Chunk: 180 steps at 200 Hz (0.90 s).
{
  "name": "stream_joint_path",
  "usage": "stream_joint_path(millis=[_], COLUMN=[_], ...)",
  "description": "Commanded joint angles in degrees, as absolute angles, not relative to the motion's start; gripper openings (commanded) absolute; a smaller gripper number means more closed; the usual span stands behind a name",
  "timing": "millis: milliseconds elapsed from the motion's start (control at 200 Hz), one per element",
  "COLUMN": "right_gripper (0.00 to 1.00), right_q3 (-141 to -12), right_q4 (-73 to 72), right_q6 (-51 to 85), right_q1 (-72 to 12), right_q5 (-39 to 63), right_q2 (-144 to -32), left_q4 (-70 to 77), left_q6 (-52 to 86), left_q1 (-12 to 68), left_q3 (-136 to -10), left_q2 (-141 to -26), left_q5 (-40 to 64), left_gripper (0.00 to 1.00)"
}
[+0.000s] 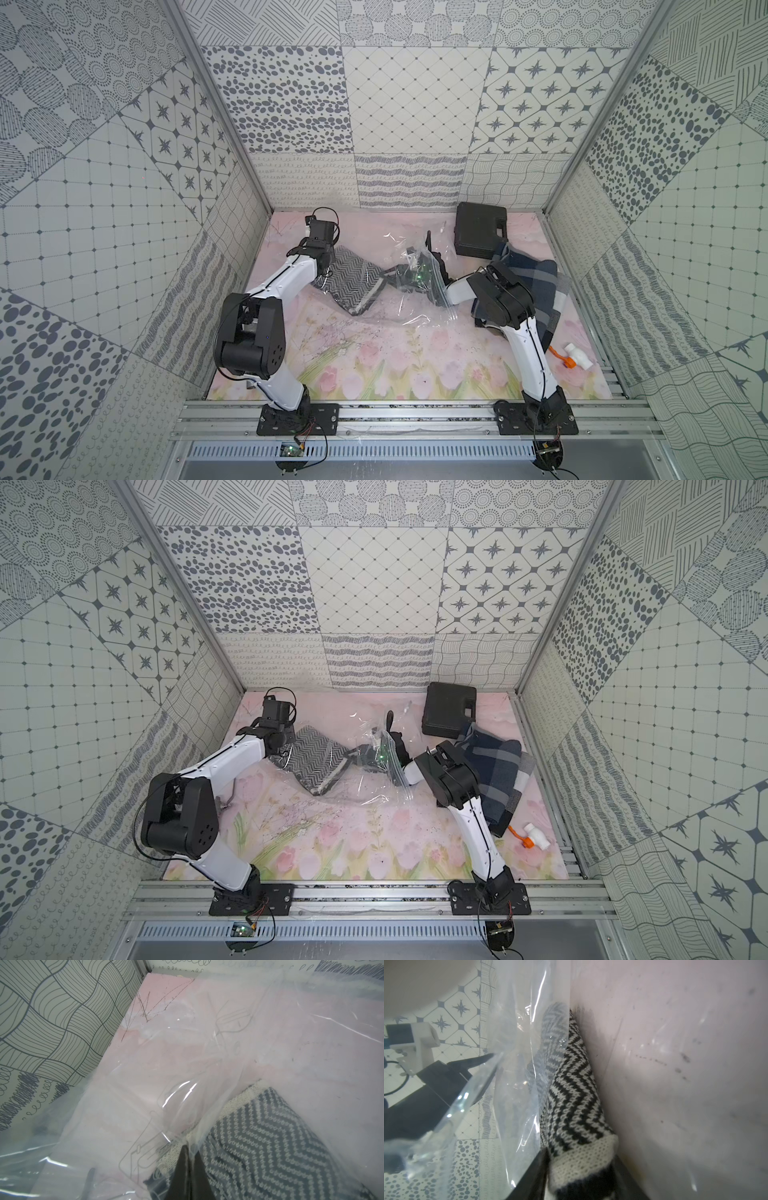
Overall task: Take the blanket out of the vacuum bag
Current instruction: Take out the blanket from the vacuum bag.
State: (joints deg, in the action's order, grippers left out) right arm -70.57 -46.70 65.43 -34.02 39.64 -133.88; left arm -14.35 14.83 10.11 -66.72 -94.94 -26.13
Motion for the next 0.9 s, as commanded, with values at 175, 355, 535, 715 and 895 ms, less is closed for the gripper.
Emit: stream_joint_path(millis=[175,355,535,715,895], right_gripper=[0.06,0.00,0.00,0.00,0.00], right_q3=[-71.52,-69.96,-70.31,-68.60,-65.61], right_q4=[-46.37,-48.22,-44.01,-45.12,-40.80], right_q6=[66.52,67.75,65.98,68.95,69.06], right_q1=[-34.80,-34.65,-34.69,-34.66,-34.65], right_q5=[40.49,40.68,41.12,42.03,42.98], right_q2=[-136.17,-136.08,-134.27,-130.99,-124.05], left_q4=[-14.45,-15.77,-16.12,-16.32,-14.35], left_q6=[14.12,15.04,17.14,17.01,17.41], left_q1=[10.45,10.38,10.51,10.70,11.14], left_q3=[-66.93,-66.93,-64.89,-64.51,-63.98], left_q2=[-93.54,-93.12,-91.61,-90.85,-90.70], left_q5=[-24.96,-25.03,-23.94,-24.54,-25.48], left_gripper=[0.00,0.00,0.00,0.00,0.00])
